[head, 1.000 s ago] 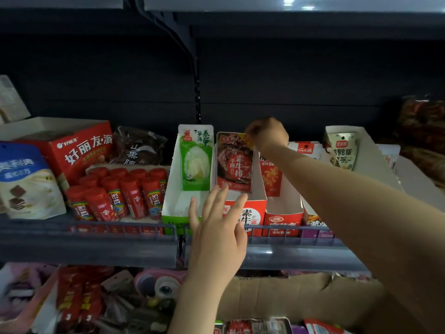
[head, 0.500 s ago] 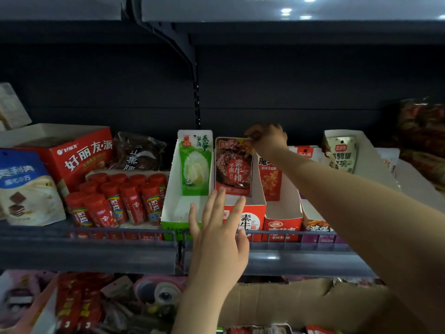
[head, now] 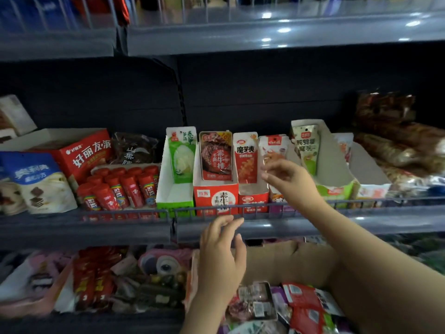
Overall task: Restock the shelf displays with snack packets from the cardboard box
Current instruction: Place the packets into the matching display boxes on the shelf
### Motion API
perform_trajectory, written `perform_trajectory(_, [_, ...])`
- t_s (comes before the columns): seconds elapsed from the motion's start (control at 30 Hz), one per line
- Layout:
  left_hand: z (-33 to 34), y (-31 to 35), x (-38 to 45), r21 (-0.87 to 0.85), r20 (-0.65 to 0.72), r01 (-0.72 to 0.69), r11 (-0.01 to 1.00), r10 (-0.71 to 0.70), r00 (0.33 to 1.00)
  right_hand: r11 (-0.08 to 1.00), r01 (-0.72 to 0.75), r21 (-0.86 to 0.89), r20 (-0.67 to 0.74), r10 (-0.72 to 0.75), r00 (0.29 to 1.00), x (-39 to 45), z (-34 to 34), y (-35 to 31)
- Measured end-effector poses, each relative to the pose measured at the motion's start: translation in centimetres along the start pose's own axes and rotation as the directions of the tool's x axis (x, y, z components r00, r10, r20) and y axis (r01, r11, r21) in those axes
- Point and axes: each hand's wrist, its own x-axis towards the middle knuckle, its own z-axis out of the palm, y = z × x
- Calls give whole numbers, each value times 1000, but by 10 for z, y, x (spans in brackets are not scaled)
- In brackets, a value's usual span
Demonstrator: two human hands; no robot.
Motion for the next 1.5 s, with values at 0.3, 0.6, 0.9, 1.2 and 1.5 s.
perform_trajectory(0.3, [37, 2, -73, -41, 335, 274, 961, -245, 910, 968, -243, -62, 161, 250, 955, -130, -6, 78])
perform_trajectory(0.6, [65, -19, -112, 301, 662, 424, 854, -507, 552, 884, -387, -264, 385, 464, 798, -198, 20, 134])
perform_trajectory(0.9, [72, -31, -122, 367, 662, 506, 780, -601, 448, 812, -411, -414, 482, 579, 658, -225, 39, 161])
perform_trajectory(1.2, [58, -21, -106, 154, 647, 800, 579, -671, 362, 827, -511, -237, 608, 536, 586, -217, 24, 147])
perform_trajectory(1.5, [31, 3, -93, -106, 711, 929, 355, -626, 320, 733, -674, 93, 784, 364, 504, -218, -7, 92])
